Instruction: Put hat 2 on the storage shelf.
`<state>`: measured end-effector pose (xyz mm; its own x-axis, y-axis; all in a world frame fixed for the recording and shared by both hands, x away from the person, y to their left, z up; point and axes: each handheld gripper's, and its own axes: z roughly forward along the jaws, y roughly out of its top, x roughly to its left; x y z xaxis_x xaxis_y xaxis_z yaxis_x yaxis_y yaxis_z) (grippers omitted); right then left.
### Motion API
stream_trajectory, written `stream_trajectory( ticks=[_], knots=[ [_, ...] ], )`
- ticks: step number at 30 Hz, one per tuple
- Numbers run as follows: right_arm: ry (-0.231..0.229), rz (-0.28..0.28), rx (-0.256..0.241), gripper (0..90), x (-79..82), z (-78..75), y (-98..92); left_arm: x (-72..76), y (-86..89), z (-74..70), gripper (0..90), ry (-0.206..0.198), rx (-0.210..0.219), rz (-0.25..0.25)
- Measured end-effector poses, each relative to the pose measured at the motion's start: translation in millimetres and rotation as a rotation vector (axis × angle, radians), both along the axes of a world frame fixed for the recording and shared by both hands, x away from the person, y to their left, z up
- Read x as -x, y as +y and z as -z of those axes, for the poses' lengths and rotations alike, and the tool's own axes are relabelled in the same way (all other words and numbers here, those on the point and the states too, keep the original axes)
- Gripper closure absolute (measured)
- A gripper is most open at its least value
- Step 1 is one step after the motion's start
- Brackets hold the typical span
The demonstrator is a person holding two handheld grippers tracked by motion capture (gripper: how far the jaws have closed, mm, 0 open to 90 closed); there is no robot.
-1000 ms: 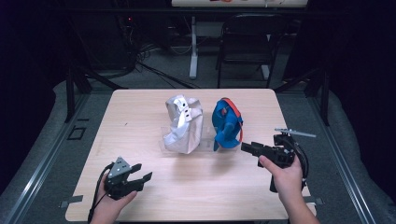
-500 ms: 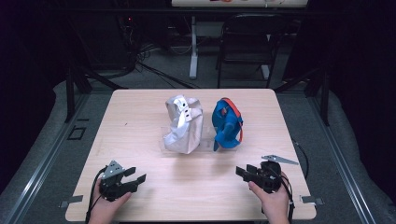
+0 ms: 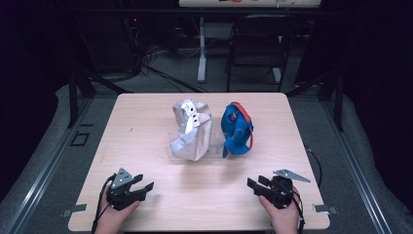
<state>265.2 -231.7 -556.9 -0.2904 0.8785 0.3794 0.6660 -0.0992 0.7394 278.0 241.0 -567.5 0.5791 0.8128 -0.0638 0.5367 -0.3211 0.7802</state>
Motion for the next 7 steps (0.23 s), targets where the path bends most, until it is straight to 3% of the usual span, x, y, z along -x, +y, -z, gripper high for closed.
stream_trajectory(
  ticks=[3,7],
  knots=[
    [0.003,-0.007,0.033,44.9,-1.1,3.1,5.5,0.2,-3.2,0.9,44.4,-0.006,-0.026,0.01],
    [-0.005,-0.023,0.047,44.7,-1.3,2.9,11.3,3.3,-11.5,-0.4,43.9,-0.03,0.004,0.0]
  ],
)
